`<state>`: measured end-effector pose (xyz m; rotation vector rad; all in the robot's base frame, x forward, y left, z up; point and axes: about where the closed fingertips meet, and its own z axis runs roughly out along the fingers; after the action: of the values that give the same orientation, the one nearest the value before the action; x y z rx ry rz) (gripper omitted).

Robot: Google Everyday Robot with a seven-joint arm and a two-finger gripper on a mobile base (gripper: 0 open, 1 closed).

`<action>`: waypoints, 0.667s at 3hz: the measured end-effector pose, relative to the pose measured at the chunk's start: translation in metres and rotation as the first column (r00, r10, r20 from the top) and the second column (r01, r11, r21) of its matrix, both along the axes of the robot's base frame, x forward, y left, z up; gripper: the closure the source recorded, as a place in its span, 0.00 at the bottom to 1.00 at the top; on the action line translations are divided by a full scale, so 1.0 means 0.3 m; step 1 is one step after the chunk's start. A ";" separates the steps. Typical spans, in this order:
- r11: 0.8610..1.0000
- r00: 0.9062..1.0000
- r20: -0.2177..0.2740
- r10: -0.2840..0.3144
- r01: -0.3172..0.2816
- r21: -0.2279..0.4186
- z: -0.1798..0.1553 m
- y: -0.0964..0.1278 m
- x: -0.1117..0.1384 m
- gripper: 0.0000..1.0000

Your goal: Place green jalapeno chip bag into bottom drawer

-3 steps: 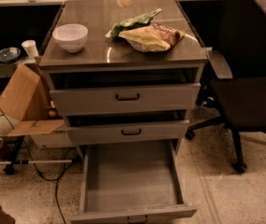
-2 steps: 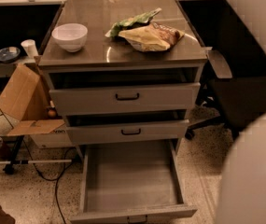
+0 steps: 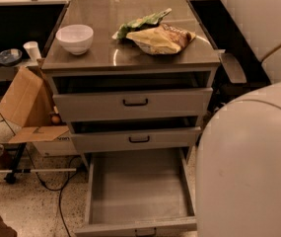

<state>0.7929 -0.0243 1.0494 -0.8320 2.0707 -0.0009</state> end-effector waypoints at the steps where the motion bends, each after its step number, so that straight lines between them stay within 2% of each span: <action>1: 1.000 0.999 0.043 -0.021 0.021 0.006 -0.009 -0.017 0.034 0.00; 2: 0.999 0.998 0.053 -0.034 0.033 0.022 -0.071 -0.026 0.108 0.00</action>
Offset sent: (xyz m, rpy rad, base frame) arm 0.0583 -0.0156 -0.0376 0.0425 -0.0737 -0.0544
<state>0.8252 -0.0320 1.0280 -0.7761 2.0314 -0.0192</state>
